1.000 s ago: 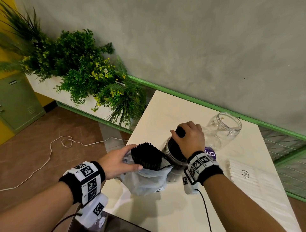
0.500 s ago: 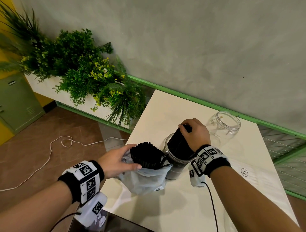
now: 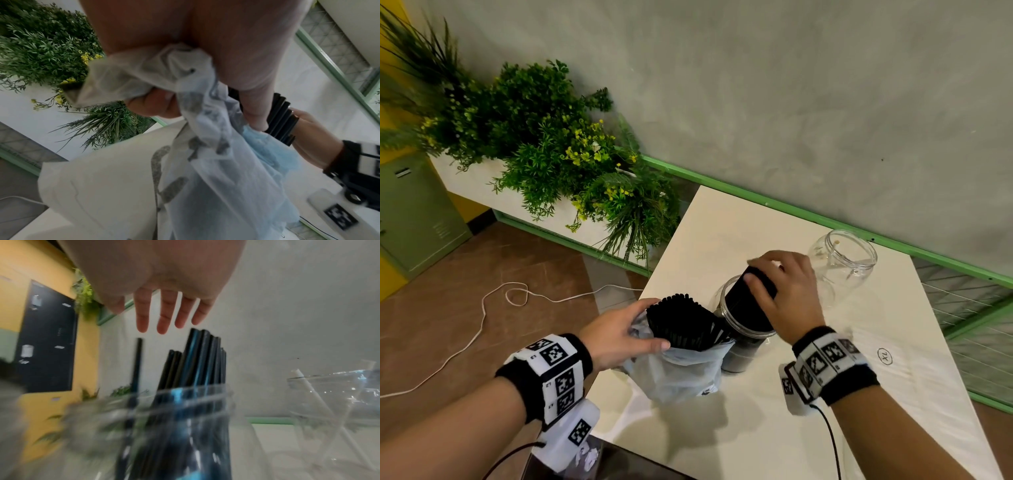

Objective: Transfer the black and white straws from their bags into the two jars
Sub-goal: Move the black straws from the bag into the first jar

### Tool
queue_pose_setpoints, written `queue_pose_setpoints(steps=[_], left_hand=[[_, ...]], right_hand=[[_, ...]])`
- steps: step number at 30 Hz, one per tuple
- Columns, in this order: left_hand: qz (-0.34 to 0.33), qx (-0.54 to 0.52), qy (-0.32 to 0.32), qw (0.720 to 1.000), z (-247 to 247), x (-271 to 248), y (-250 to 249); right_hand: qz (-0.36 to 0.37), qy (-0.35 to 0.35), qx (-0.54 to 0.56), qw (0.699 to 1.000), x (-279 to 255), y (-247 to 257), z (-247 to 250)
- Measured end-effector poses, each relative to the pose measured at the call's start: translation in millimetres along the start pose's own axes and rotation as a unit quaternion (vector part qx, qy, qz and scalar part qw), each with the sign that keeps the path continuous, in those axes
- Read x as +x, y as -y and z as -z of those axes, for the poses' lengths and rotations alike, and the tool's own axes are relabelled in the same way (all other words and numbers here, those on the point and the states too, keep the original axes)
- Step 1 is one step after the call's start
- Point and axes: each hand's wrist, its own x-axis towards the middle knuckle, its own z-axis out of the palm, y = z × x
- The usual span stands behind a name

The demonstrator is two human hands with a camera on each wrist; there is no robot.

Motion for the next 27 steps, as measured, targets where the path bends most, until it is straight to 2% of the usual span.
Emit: queue_pose_setpoints(steps=[2,4,7,9,11,14,16,18,20,27], left_hand=[[0.001,0.006,-0.005,1.000,0.3,1.1,0.3],[-0.002,0.005,-0.009,1.000,0.7,1.4,0.0],[-0.005,-0.001,-0.011,1.000,0.4,1.0,-1.4],[-0.011,-0.011,-0.013,1.000,1.2,-0.6,-4.9],[-0.018,-0.019,-0.016,1.000,2.2,-2.7,-9.1],[-0.010,-0.009,-0.014,1.000,2.4,-5.6,-9.2],[-0.006,0.002,-0.010,1.000,1.0,-6.6,-5.6],[-0.003,0.019,-0.009,1.000,0.0,-7.7,-0.1],[0.002,0.030,-0.008,1.000,-3.0,-7.4,2.7],[0.040,0.022,-0.021,0.999,-22.9,-1.0,3.3]], right_hand=[[0.026,0.058,-0.052,0.997,-17.8,1.8,-3.7],[-0.007,0.084,-0.078,0.993,-30.1,-9.2,-8.2],[-0.093,0.002,-0.036,0.995,-36.1,-22.0,-2.4],[-0.089,-0.048,-0.007,0.995,-36.2,-16.6,5.7],[-0.063,-0.057,0.066,0.994,-39.1,0.0,12.5],[-0.086,0.000,0.235,0.968,-51.0,38.3,15.6],[-0.113,0.075,0.286,0.949,-64.2,59.6,8.6],[-0.135,0.154,0.288,0.936,-76.5,70.0,-3.9],[-0.151,0.196,0.279,0.928,-83.4,73.8,-15.0],[-0.163,0.253,0.263,0.917,-77.5,84.2,-45.8]])
